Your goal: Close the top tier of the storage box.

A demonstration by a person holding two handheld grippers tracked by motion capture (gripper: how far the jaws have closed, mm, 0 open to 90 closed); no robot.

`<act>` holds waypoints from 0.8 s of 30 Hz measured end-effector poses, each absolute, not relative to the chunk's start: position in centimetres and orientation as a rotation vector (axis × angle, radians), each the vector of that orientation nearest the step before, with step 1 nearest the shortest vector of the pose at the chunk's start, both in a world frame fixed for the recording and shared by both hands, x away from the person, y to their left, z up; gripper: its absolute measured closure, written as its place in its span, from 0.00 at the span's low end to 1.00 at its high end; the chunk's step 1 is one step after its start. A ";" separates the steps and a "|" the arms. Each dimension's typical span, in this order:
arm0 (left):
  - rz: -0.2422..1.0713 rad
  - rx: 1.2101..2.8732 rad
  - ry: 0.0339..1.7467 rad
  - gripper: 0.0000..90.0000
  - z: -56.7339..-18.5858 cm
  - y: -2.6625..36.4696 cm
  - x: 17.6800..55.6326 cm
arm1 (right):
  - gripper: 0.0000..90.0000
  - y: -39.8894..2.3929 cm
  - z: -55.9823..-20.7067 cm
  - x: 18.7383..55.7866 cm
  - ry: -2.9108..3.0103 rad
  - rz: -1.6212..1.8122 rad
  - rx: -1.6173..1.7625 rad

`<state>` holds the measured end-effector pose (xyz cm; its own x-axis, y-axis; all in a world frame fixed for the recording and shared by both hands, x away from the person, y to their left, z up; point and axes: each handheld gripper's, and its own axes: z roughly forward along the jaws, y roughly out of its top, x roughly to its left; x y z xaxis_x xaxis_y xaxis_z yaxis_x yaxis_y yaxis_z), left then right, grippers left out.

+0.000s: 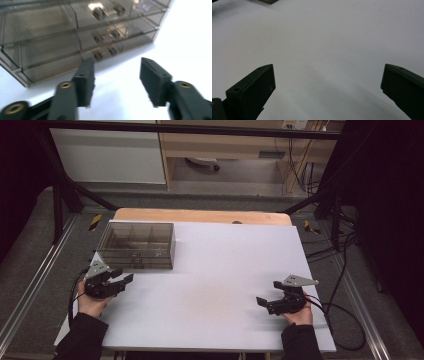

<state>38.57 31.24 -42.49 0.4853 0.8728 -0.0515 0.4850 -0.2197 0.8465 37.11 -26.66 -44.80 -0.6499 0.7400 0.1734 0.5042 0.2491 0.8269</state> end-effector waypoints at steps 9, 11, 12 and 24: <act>0.532 1.924 1.085 0.20 -43.6 31.1 36.9 | 0.00 -26.6 -44.8 37.1 2.271 1.356 1.165; 0.533 1.927 1.087 0.15 -43.8 31.1 36.7 | 0.00 -26.6 -44.8 37.1 2.273 1.355 1.166; 0.524 1.933 1.088 0.13 -43.9 31.1 36.6 | 0.00 -26.6 -44.8 37.1 2.272 1.355 1.165; 0.512 1.985 1.089 0.06 -44.9 31.4 35.5 | 0.00 -26.5 -44.9 37.0 2.284 1.353 1.161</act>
